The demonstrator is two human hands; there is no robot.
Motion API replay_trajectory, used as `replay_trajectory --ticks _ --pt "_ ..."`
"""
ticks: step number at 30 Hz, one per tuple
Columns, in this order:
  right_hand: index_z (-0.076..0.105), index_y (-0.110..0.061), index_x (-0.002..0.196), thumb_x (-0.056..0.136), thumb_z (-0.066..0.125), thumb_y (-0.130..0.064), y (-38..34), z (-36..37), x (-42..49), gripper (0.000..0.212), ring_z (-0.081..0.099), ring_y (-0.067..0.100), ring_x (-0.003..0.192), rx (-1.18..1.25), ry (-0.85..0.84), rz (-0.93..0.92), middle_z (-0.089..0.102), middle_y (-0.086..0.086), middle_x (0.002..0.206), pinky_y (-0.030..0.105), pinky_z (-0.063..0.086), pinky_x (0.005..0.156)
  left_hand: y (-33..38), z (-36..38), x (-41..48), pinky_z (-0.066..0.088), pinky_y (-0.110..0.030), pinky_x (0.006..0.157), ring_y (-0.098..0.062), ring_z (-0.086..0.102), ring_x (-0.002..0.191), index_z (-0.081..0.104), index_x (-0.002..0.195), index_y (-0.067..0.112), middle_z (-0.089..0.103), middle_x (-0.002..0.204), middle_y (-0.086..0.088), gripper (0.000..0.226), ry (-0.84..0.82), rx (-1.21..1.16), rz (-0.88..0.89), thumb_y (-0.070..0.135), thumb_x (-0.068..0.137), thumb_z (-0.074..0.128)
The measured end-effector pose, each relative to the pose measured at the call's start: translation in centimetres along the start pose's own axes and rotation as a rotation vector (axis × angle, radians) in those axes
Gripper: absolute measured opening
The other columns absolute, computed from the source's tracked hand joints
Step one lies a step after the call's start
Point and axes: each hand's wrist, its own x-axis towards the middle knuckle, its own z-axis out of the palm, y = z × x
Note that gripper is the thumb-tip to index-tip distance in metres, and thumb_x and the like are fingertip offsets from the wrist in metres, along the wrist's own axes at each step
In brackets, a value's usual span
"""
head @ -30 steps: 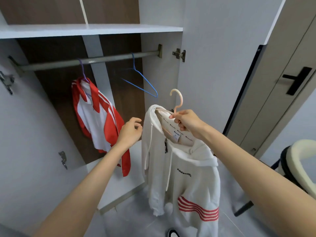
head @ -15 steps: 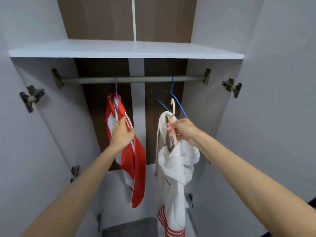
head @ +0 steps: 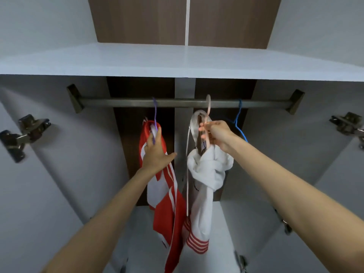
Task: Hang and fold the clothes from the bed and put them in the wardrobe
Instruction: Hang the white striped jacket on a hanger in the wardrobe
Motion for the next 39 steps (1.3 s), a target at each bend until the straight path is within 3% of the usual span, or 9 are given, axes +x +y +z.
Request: replay_trajectory --ticks 6,8,12,16,20,24,28,34,39 --pt "0.057 0.004 0.12 0.101 0.04 -0.004 -0.2 2.5 4.4 0.027 0.05 0.011 0.053 0.009 -0.032 0.0 0.063 0.004 0.078 0.022 0.046 0.058 -2.6 0.0 3.2 0.036 -0.043 0.109 -0.027 0.015 0.145 0.002 0.153 0.024 0.001 0.16 -0.001 0.1 -0.05 0.019 0.09 0.007 0.081 0.069" --pt "0.056 0.005 0.121 0.101 0.038 -0.003 0.0 3.2 5.3 0.028 0.047 0.012 0.053 0.007 -0.036 0.004 0.062 0.005 0.078 0.023 0.043 0.058 -3.3 -0.1 3.6 0.036 -0.043 0.11 -0.026 0.016 0.145 0.002 0.153 0.024 0.001 0.16 0.002 0.1 -0.059 0.024 0.092 0.005 0.081 0.068" --pt "0.053 0.007 0.122 0.101 0.035 -0.002 1.0 4.4 6.7 0.029 0.044 0.014 0.053 0.031 -0.035 0.036 0.062 0.007 0.08 0.025 0.04 0.058 -4.2 -0.4 3.9 0.034 -0.03 0.102 -0.024 0.019 0.144 0.003 0.154 0.024 0.004 0.16 0.003 0.097 -0.07 0.019 0.123 0.005 0.082 0.066" --pt "0.049 0.006 0.122 0.1 0.034 0.001 1.6 4.5 7.3 0.027 0.046 0.015 0.055 0.015 -0.06 0.042 0.065 0.013 0.094 0.026 0.042 0.057 -4.2 -0.6 3.6 0.032 -0.031 0.101 -0.027 0.019 0.144 0.003 0.153 0.027 0.004 0.16 0.003 0.094 -0.078 0.043 0.109 0.008 0.085 0.065" --pt "0.057 0.0 0.113 0.094 0.049 0.003 1.7 3.2 6.8 0.021 0.056 0.015 0.064 -0.203 -0.096 -0.016 0.059 0.012 0.087 0.024 0.051 0.061 -3.3 -1.2 2.7 0.034 -0.037 0.107 -0.027 0.017 0.144 0.003 0.153 0.028 0.003 0.16 0.001 0.088 -0.063 0.088 0.111 0.01 0.088 0.06" --pt "0.058 -0.006 0.121 0.095 0.049 -0.006 2.2 0.8 4.7 0.028 0.058 0.019 0.093 -0.385 -0.03 -0.162 0.061 0.008 0.108 0.035 0.051 0.082 -1.4 -1.8 0.9 0.025 -0.039 0.115 -0.025 0.009 0.147 0.011 0.153 0.021 0.007 0.16 -0.004 0.077 0.002 0.153 0.16 0.011 0.091 0.055" --pt "0.059 -0.012 0.12 0.094 0.048 -0.007 2.6 -1.9 0.2 0.028 0.055 0.016 0.09 -0.426 -0.052 -0.233 0.064 0.008 0.11 0.033 0.049 0.081 1.7 -2.3 -2.0 0.024 -0.033 0.115 -0.019 0.023 0.144 0.024 0.15 0.017 0.027 0.155 -0.005 0.064 0.053 0.144 0.234 0.013 0.093 0.053" --pt "0.064 -0.017 0.112 0.096 0.052 -0.015 5.6 -6.0 -8.0 0.021 0.062 0.013 0.096 -0.589 -0.074 -0.35 0.069 -0.002 0.102 0.027 0.048 0.09 5.7 -2.3 -8.9 0.038 -0.034 0.103 -0.019 0.041 0.133 0.035 0.146 0.021 0.044 0.146 -0.003 0.053 0.05 0.14 0.246 0.019 0.096 0.05" --pt "0.065 -0.019 0.113 0.096 0.052 -0.017 9.0 -9.0 -14.5 0.021 0.063 0.009 0.089 -0.773 -0.06 -0.401 0.069 -0.004 0.101 0.023 0.048 0.084 7.0 -1.2 -15.2 0.042 -0.02 0.09 -0.017 0.054 0.118 0.042 0.143 0.02 0.054 0.136 -0.002 0.047 0.015 0.163 0.254 0.023 0.097 0.049"
